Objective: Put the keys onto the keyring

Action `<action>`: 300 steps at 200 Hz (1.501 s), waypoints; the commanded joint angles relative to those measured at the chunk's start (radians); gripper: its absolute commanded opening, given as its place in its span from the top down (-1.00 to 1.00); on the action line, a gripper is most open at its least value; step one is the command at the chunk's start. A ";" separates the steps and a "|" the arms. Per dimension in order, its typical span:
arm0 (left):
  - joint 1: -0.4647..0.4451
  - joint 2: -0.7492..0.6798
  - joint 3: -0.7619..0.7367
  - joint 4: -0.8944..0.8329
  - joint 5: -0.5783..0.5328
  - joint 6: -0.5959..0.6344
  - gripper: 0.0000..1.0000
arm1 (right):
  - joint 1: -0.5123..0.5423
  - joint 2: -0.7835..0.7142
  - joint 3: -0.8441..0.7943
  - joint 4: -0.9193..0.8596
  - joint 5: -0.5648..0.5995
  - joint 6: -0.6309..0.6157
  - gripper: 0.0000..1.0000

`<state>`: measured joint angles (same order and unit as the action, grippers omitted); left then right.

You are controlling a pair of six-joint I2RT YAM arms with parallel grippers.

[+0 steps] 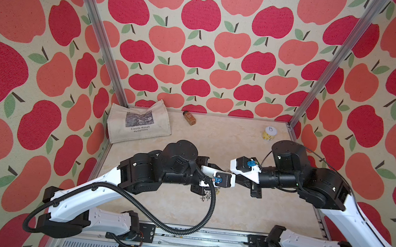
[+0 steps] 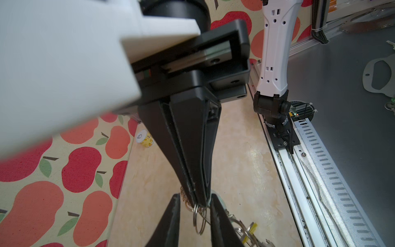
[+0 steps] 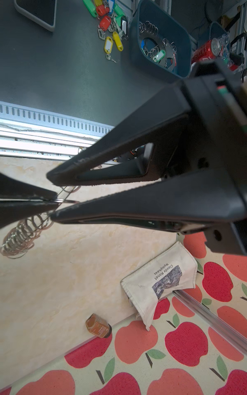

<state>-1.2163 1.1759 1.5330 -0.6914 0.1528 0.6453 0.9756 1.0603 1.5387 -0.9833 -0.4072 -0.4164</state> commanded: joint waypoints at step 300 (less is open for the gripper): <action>-0.008 0.019 0.014 -0.003 -0.113 0.028 1.00 | 0.055 -0.025 0.039 0.012 0.042 0.004 1.00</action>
<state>-1.2240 1.1931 1.5383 -0.7288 0.0597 0.6483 1.0100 1.0565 1.5520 -0.9977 -0.3180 -0.4202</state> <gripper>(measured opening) 0.056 0.058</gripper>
